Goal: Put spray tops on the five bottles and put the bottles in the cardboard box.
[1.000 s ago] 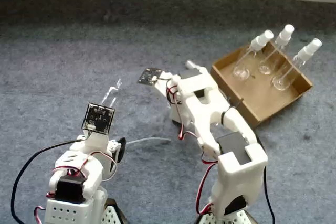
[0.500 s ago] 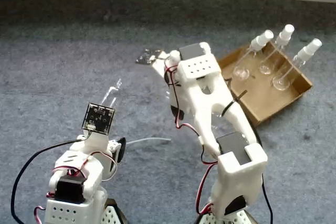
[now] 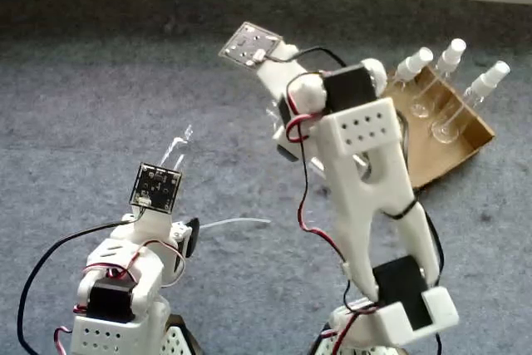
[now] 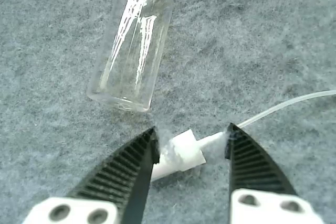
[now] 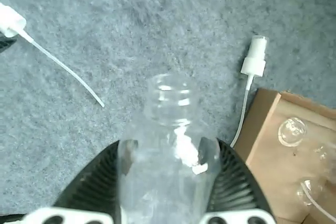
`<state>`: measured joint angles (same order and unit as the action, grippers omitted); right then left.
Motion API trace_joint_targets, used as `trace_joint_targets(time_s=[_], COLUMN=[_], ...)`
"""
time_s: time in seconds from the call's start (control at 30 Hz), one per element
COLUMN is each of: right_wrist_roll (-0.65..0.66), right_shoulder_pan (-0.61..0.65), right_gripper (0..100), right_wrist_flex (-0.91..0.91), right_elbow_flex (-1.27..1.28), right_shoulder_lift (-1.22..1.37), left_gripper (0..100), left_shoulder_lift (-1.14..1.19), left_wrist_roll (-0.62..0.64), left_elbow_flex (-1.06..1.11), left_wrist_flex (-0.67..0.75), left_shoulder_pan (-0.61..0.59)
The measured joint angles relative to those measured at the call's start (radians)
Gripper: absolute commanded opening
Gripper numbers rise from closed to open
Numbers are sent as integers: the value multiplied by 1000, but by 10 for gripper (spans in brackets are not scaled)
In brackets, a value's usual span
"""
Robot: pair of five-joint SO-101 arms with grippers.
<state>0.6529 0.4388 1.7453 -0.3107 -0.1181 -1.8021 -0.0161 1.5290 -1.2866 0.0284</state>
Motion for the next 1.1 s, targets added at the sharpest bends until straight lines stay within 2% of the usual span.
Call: trace_joint_targets(time_s=[0.23, 0.37, 0.53, 0.67, 0.77, 0.97, 1.1], right_wrist_roll=[-2, -64, -187, -206, -209, -212, -212], right_shoulder_pan=[-2, -5, -5, -5, -5, -5, -5], right_gripper=[34, 34, 34, 34, 34, 34, 34], right_wrist_flex=[-5, -112, -270, -305, -318, -460, -557], right_elbow_flex=[315, 566, 913, 1117, 1217, 1413, 1570], right_shoulder_lift=[-407, -654, -951, -1157, -1277, -1433, -1481], left_gripper=[175, 175, 175, 175, 174, 165, 118], left_shoulder_lift=[0, -2, -6, 0, 0, 0, 84], left_wrist_roll=[-3, -94, -189, -261, -319, -387, -428], left_elbow_flex=[-25, -103, -196, -258, -298, -379, -466], left_wrist_flex=[-12, -49, -83, -94, -121, -166, -180], left_shoulder_pan=[-17, -92, -104, -106, -106, -110, -172])
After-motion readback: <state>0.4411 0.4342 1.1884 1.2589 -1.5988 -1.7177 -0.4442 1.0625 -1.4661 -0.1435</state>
